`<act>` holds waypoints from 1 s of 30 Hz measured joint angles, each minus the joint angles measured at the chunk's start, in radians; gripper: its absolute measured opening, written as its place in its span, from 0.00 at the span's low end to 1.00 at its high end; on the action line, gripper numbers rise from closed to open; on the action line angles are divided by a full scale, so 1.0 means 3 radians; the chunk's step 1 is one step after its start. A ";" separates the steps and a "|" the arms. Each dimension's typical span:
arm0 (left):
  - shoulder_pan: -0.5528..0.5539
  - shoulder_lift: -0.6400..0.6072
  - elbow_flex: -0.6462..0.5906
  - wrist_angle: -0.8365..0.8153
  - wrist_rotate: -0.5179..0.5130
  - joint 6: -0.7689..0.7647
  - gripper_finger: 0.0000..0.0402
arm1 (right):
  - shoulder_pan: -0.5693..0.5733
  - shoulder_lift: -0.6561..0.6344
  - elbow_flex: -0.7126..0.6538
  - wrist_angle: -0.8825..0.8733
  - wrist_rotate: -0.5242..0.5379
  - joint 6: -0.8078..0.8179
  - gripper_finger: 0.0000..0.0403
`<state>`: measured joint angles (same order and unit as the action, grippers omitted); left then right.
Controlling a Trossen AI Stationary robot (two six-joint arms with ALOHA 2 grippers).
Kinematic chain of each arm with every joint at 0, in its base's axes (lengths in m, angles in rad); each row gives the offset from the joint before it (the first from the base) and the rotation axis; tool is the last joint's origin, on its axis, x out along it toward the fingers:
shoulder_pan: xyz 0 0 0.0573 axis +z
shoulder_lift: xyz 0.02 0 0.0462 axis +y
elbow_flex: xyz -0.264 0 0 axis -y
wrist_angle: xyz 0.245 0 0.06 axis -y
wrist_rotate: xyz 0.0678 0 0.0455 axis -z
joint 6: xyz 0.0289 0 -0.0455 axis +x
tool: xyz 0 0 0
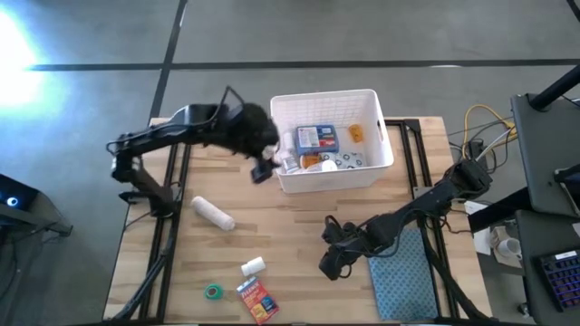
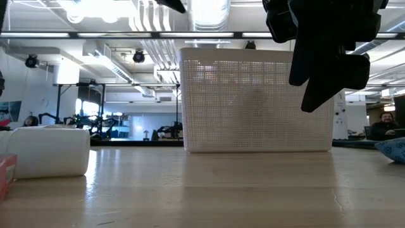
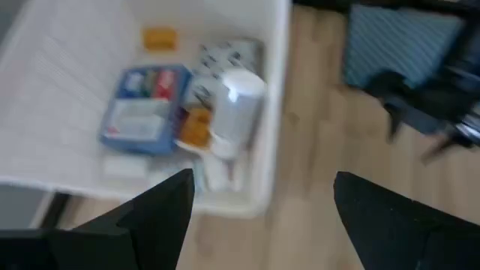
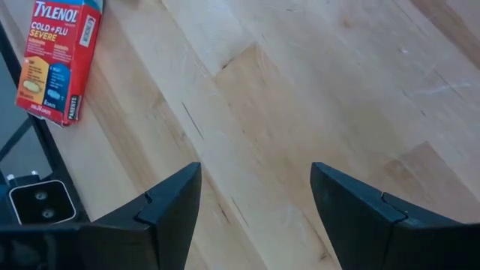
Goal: Pick & place medical supplies in basket/bin
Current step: Put the green bandage into the white bin
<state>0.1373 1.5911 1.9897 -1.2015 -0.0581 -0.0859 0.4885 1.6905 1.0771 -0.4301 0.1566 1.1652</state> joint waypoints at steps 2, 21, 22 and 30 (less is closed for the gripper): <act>-0.0174 -0.0173 -0.0197 -0.0003 -0.0007 -0.0108 0.74 | 0.0000 0.0000 0.0000 0.0002 -0.0001 -0.0052 0.60; -0.1960 -0.1944 -0.3026 0.1012 0.0040 -0.1842 0.74 | 0.0009 0.0000 0.0000 0.0272 -0.0031 -0.0408 0.60; -0.2089 -0.1980 -0.3111 0.1149 0.0034 -0.1864 0.74 | 0.0010 0.0000 0.0000 0.0332 -0.0029 -0.0479 0.60; -0.2799 -0.1839 -0.3513 0.1834 -0.0010 -0.1931 0.74 | 0.0021 0.0029 0.0001 0.0597 -0.0030 -0.0744 0.60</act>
<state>-0.7025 1.0393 0.9357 -0.6514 -0.0612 -0.6652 0.4949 1.6992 1.0775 -0.2511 0.1477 0.9419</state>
